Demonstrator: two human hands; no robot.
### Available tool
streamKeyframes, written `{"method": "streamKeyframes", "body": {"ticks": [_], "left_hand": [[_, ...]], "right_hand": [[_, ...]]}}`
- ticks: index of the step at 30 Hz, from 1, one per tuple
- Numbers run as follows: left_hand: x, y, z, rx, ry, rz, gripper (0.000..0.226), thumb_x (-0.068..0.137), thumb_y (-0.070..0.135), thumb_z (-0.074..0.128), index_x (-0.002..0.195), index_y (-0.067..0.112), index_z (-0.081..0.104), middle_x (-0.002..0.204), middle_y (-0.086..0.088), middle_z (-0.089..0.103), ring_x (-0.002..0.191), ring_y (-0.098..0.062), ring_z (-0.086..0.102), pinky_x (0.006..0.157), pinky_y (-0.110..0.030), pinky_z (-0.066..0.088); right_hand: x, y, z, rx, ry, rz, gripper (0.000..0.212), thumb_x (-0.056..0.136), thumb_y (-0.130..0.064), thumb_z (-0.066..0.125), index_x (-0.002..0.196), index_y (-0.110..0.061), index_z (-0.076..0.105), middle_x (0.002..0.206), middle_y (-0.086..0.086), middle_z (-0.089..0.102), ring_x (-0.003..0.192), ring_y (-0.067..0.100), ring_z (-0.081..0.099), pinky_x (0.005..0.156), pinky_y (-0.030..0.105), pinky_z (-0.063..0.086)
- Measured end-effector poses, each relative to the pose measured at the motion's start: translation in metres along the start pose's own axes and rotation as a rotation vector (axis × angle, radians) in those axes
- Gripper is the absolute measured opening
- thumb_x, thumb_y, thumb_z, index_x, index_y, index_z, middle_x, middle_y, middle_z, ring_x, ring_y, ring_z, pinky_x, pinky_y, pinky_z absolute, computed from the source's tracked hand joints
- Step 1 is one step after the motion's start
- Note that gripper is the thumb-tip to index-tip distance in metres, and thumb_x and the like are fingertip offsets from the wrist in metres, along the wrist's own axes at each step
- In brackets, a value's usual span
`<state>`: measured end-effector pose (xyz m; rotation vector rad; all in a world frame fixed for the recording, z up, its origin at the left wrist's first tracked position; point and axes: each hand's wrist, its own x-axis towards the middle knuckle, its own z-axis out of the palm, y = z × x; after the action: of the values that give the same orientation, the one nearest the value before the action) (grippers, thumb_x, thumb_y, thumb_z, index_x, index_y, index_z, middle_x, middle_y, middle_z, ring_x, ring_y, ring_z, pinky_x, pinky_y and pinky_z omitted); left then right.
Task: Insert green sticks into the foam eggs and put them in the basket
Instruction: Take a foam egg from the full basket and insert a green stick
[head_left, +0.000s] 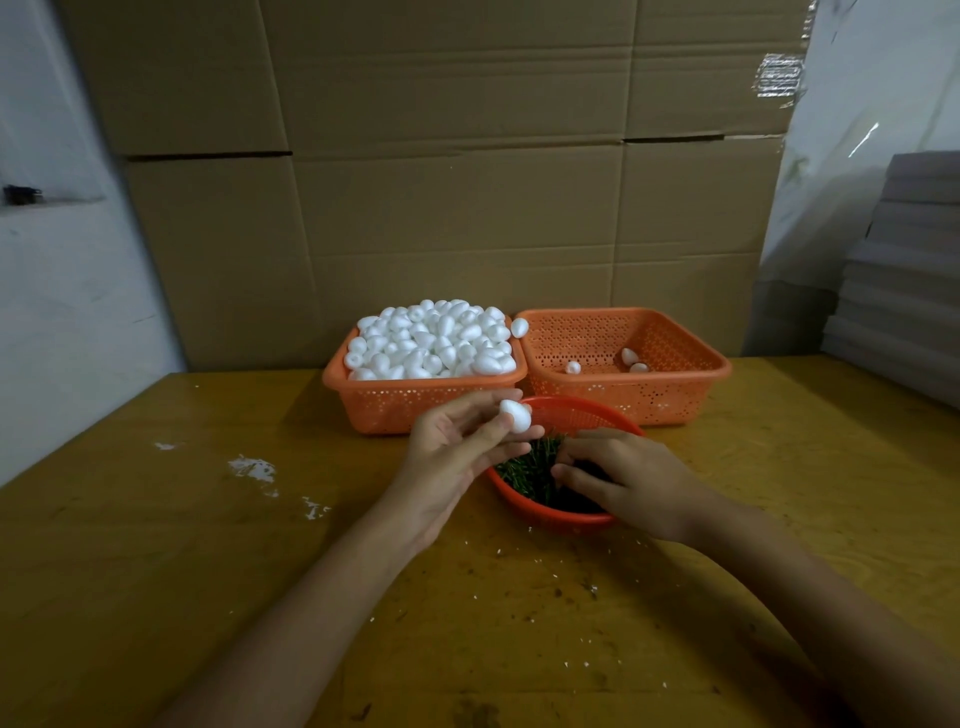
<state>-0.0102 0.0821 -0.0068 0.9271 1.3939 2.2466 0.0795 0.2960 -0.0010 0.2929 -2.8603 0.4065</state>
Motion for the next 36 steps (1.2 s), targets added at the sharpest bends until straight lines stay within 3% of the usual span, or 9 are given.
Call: {"method": "streamKeyframes", "body": {"ticks": [10,16,21,25,30,36], "left_hand": [[-0.0016,0.0017,0.0011,0.063,-0.031,0.026,0.029,0.086,0.004,0.08,0.114,0.004,0.076,0.121,-0.019,0.075,0.119,-0.036,0.071,0.094,-0.031,0.059],[-0.0019,0.0001,0.0008,0.246,-0.025,0.051,0.042,0.084,0.0,0.084,0.122,0.013,0.073,0.121,-0.011,0.076,0.115,-0.032,0.073,0.104,-0.046,0.056],[-0.0039,0.0015,0.0034,0.296,-0.011,0.051,0.051,0.073,0.014,0.092,0.117,0.027,0.07,0.119,-0.005,0.076,0.11,-0.028,0.076,0.093,-0.037,0.061],[-0.0041,0.0005,0.0049,0.329,-0.017,0.08,0.05,0.074,0.002,0.091,0.114,0.02,0.068,0.116,-0.007,0.077,0.106,-0.027,0.076,0.088,-0.031,0.062],[-0.0042,0.0009,0.0059,0.377,-0.054,0.131,0.03,0.076,-0.003,0.089,0.095,0.015,0.075,0.108,-0.007,0.078,0.1,-0.028,0.077,0.084,-0.029,0.061],[-0.0038,-0.0006,0.0067,0.399,-0.06,0.155,0.03,0.074,-0.008,0.089,0.094,0.009,0.076,0.106,-0.008,0.077,0.099,-0.028,0.077,0.085,-0.03,0.061]], "right_hand": [[0.0002,0.0008,0.001,-0.023,0.01,-0.005,0.029,0.107,-0.045,0.047,0.094,-0.024,0.062,0.091,-0.011,0.06,0.085,0.006,0.054,0.075,0.038,0.047],[-0.0009,-0.0003,0.0006,-0.022,0.016,-0.004,0.029,0.107,-0.045,0.047,0.095,-0.025,0.063,0.093,-0.011,0.061,0.088,0.006,0.055,0.077,0.04,0.048],[-0.0003,-0.0023,-0.0007,-0.036,0.007,0.001,0.03,0.107,-0.043,0.046,0.098,-0.022,0.065,0.094,-0.012,0.062,0.087,0.005,0.054,0.077,0.038,0.047],[-0.0007,-0.0039,-0.0021,-0.05,-0.007,0.008,0.03,0.107,-0.043,0.045,0.101,-0.023,0.066,0.097,-0.011,0.063,0.091,0.006,0.056,0.079,0.038,0.048],[-0.0012,-0.0044,-0.0026,-0.036,-0.005,0.013,0.03,0.108,-0.041,0.046,0.102,-0.02,0.067,0.098,-0.01,0.063,0.09,0.007,0.057,0.079,0.04,0.048],[-0.0009,-0.0046,-0.0025,-0.055,-0.01,0.012,0.031,0.108,-0.042,0.045,0.104,-0.021,0.066,0.096,-0.009,0.063,0.089,0.007,0.056,0.078,0.041,0.048]]}}
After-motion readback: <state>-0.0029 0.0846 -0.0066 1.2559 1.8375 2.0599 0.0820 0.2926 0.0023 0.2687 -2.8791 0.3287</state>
